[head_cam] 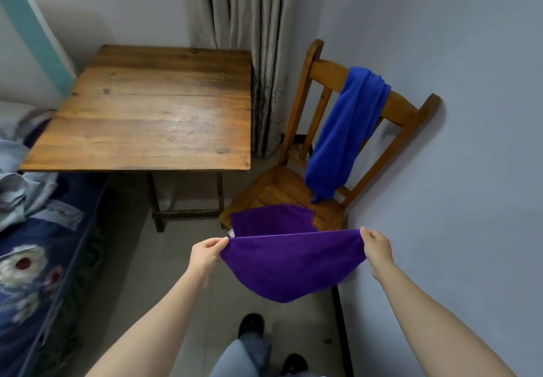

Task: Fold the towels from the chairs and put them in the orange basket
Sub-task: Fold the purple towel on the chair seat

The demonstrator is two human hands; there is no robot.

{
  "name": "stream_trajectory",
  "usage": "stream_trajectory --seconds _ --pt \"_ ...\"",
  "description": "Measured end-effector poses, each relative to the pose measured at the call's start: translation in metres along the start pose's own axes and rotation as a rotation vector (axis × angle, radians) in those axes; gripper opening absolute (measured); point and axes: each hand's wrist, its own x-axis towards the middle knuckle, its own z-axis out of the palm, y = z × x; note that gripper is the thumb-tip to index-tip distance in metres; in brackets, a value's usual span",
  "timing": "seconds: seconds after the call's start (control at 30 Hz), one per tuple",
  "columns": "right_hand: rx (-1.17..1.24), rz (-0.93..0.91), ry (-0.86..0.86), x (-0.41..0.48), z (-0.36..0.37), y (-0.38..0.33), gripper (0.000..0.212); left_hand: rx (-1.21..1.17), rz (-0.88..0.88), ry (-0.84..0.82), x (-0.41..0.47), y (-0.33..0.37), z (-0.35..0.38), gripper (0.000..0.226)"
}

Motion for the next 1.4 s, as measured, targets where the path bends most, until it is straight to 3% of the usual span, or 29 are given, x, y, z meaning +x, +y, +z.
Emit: stream_trajectory --seconds 0.3,0.57,0.87,1.4 --pt "0.003 0.021 0.017 0.032 0.02 -0.004 0.022 0.141 -0.016 -0.008 0.051 0.011 0.011 0.015" --pt "-0.061 0.05 -0.079 0.075 0.032 0.005 0.024 0.278 0.021 0.083 0.077 0.013 0.022 0.017" --pt "-0.172 0.051 -0.159 0.171 0.07 0.022 0.03 0.053 -0.084 0.368 0.129 0.0 0.083 0.017" --pt "-0.314 -0.038 -0.146 0.291 0.179 0.068 0.031 0.061 -0.161 0.488 0.272 -0.06 0.098 0.025"
